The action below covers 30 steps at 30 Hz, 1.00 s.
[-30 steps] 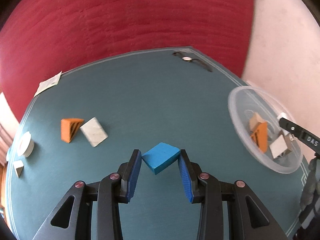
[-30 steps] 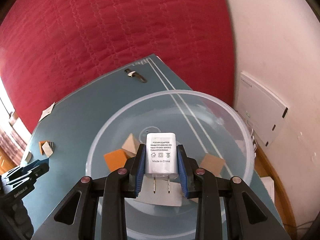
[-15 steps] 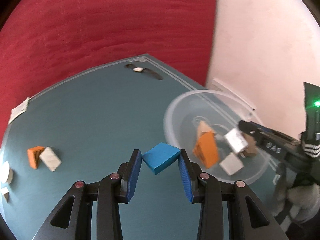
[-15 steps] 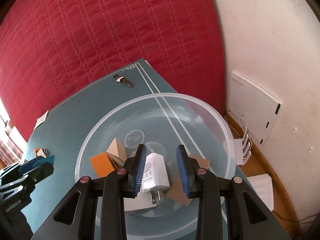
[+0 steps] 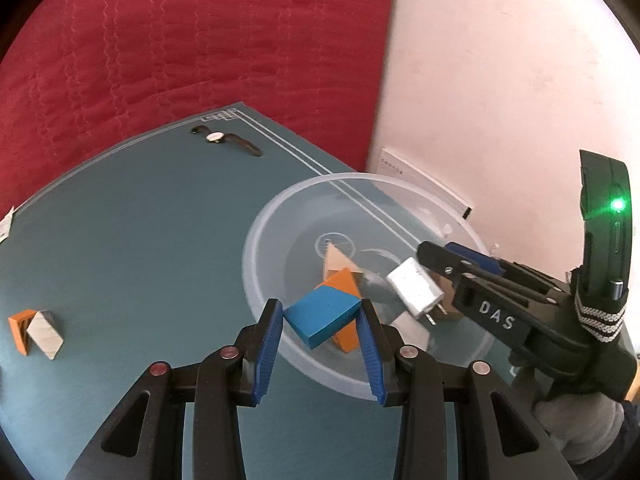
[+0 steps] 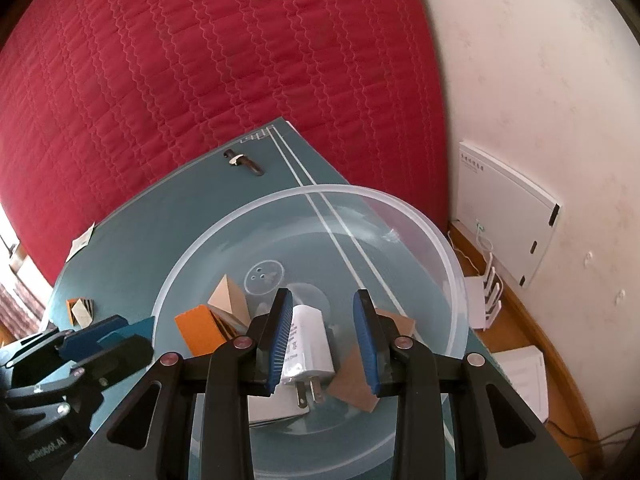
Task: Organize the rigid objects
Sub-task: 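Open the left tool to drop the blue block while the right tool lowers the adapter into the bowl, then release the adapter with the right tool and move both tools back toward the blocks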
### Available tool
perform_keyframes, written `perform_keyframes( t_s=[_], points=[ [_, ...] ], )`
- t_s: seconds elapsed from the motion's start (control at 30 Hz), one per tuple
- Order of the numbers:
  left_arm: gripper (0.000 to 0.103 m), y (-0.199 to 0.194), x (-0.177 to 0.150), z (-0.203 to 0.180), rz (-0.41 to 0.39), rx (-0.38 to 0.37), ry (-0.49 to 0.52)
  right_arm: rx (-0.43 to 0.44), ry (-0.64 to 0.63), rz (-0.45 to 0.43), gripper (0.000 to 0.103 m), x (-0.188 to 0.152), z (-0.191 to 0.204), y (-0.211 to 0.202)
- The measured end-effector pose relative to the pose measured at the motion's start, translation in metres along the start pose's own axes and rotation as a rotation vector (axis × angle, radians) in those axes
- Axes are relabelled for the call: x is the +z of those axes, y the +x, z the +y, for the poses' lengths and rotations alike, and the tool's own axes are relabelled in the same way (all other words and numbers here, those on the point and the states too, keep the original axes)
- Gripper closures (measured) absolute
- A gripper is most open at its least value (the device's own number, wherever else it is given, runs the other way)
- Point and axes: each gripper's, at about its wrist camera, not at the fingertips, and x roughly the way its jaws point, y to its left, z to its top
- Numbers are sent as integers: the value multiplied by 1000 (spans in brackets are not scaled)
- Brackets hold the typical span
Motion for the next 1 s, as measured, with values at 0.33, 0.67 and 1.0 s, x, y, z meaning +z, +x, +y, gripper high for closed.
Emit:
perform_keyframes(
  t_s=[0.33,0.67,1.0],
  points=[
    [39,5,-9,5,-10,19,-6,-5,0,-1,70,0,1,1],
    [34,3,-16,21,4,79,-60,-6,-17,-5,70,-4,3,1],
    [19,-6,-22,32,-15,153,-69,-14,-53,-17,70,-7,16,-1]
  ],
)
